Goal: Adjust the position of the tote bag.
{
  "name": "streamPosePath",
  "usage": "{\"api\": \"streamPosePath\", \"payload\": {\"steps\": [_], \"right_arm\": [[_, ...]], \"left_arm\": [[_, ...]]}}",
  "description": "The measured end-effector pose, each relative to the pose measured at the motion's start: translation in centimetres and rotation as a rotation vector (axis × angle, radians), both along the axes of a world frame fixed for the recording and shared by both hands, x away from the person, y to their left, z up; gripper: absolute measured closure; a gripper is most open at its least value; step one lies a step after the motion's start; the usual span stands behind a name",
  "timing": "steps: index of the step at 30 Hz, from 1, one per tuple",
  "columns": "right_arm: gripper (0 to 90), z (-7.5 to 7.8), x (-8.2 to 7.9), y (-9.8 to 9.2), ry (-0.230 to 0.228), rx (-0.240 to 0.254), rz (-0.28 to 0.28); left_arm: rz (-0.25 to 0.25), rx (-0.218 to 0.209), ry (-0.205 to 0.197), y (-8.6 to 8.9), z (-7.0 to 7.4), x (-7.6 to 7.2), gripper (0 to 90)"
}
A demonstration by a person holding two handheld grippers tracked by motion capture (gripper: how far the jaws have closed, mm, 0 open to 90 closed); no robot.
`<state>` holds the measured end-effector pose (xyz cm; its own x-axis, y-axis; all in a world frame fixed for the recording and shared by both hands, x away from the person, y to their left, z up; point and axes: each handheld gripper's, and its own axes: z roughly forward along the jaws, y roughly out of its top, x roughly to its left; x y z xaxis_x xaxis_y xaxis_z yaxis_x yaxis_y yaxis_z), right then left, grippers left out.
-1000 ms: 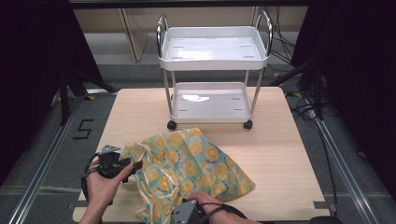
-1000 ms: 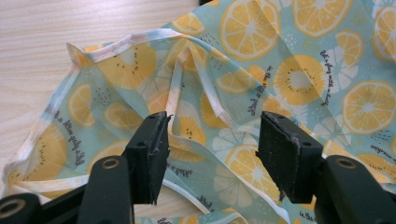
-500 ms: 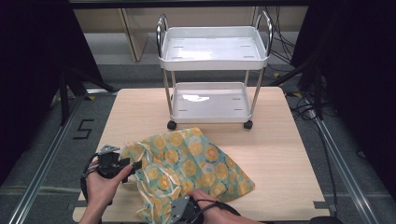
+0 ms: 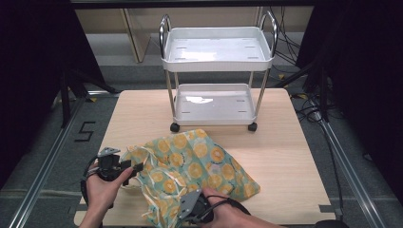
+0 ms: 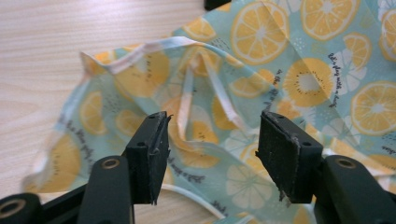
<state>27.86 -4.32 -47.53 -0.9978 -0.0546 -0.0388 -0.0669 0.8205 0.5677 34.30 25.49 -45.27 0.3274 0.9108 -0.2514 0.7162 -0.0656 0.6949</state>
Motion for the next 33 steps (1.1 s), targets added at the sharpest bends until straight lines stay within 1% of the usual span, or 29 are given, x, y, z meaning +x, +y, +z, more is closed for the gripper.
{"api": "streamPosePath", "payload": {"steps": [1,2,4,5,6,8,10,11,13,14,15,16,17,18,19,20,21,22,23,24,25,26,27,28,30,31,32,33], "right_arm": [[90.0,0.4,0.2,-0.4,-0.010,0.011,-0.002],[90.0,0.9,0.4,-1.1,-0.020,0.017,-0.010],[90.0,1.6,0.7,-2.3,-0.024,0.024,-0.024],[90.0,1.9,0.8,-2.9,-0.033,0.024,-0.031],[90.0,2.2,1.0,-3.9,-0.034,0.027,-0.044],[90.0,2.5,1.3,-5.3,-0.035,0.027,-0.059],[90.0,2.7,1.6,-7.1,-0.036,0.020,-0.078],[90.0,2.7,1.7,-7.7,-0.038,0.015,-0.090],[90.0,2.8,2.3,-9.3,-0.054,-0.002,-0.115],[90.0,2.7,2.5,-10.1,-0.057,-0.005,-0.133],[90.0,2.8,2.7,-10.8,-0.049,-0.016,-0.158],[90.0,2.6,3.1,-11.6,-0.068,-0.018,-0.146],[90.0,2.6,3.0,-12.1,-0.050,-0.030,-0.180],[90.0,2.5,3.3,-12.8,-0.061,-0.039,-0.194],[90.0,2.4,3.4,-13.4,-0.065,-0.045,-0.204],[90.0,2.3,3.5,-13.7,-0.068,-0.055,-0.213],[90.0,2.2,3.9,-14.2,-0.088,-0.069,-0.199],[90.0,2.1,4.1,-14.6,-0.093,-0.076,-0.208],[90.0,2.0,4.2,-15.0,-0.095,-0.082,-0.225],[90.0,1.9,4.2,-15.3,-0.088,-0.102,-0.230],[90.0,1.8,4.3,-15.6,-0.105,-0.106,-0.244],[89.9,1.7,4.3,-15.8,-0.090,-0.115,-0.253],[89.6,1.7,4.3,-16.0,-0.100,-0.112,-0.258],[89.3,1.6,4.3,-16.1,-0.099,-0.117,-0.258],[88.4,1.4,4.2,-16.2,-0.091,-0.131,-0.266],[88.0,1.3,4.2,-16.3,-0.102,-0.137,-0.281],[87.1,1.3,4.3,-16.4,-0.108,-0.143,-0.287],[86.8,1.2,4.3,-16.5,-0.105,-0.145,-0.293]], "left_arm": [[0.016,-0.013,-0.010,0.1,0.1,0.1,42.7],[0.021,-0.012,-0.016,0.4,0.3,0.1,42.8],[0.032,-0.016,-0.026,0.8,0.5,0.2,42.9],[0.046,-0.019,-0.035,1.0,0.7,0.2,42.9],[0.051,-0.021,-0.040,1.1,0.8,0.3,43.1],[0.080,-0.034,-0.056,1.2,0.9,0.4,43.2],[0.072,-0.016,-0.047,1.6,0.9,0.6,43.1],[0.075,-0.017,-0.048,1.6,0.9,0.7,43.1],[0.062,-0.002,-0.029,1.7,0.7,1.0,42.9],[0.051,-0.005,-0.018,1.6,0.5,1.1,42.8],[0.036,0.003,0.005,1.4,0.3,1.3,42.6],[0.008,0.019,0.021,1.3,0.2,1.3,42.5],[-0.031,0.034,0.045,0.9,0.0,1.5,42.4],[-0.071,0.049,0.059,0.5,-0.2,1.5,42.3],[-0.098,0.044,0.068,0.1,-0.4,1.6,42.3],[-0.120,0.053,0.075,-0.4,-0.6,1.6,42.3],[-0.148,0.040,0.084,-1.1,-0.8,1.6,42.3],[-0.157,0.040,0.081,-1.7,-1.0,1.6,42.3],[-0.185,0.036,0.085,-2.2,-1.1,1.6,42.3],[-0.197,0.032,0.088,-2.8,-1.2,1.5,42.3],[-0.213,0.041,0.092,-3.3,-1.3,1.5,42.3],[-0.231,0.044,0.091,-3.9,-1.4,1.5,42.3],[-0.246,0.044,0.092,-4.2,-1.4,1.5,42.2],[-0.280,0.065,0.103,-4.4,-1.3,1.5,42.3],[-0.304,0.064,0.104,-5.0,-1.6,1.4,42.3],[-0.319,0.061,0.107,-5.4,-1.7,1.3,42.3],[-0.325,0.059,0.108,-5.6,-1.8,1.3,42.3],[-0.341,0.054,0.113,-5.7,-1.8,1.2,42.3]]}}
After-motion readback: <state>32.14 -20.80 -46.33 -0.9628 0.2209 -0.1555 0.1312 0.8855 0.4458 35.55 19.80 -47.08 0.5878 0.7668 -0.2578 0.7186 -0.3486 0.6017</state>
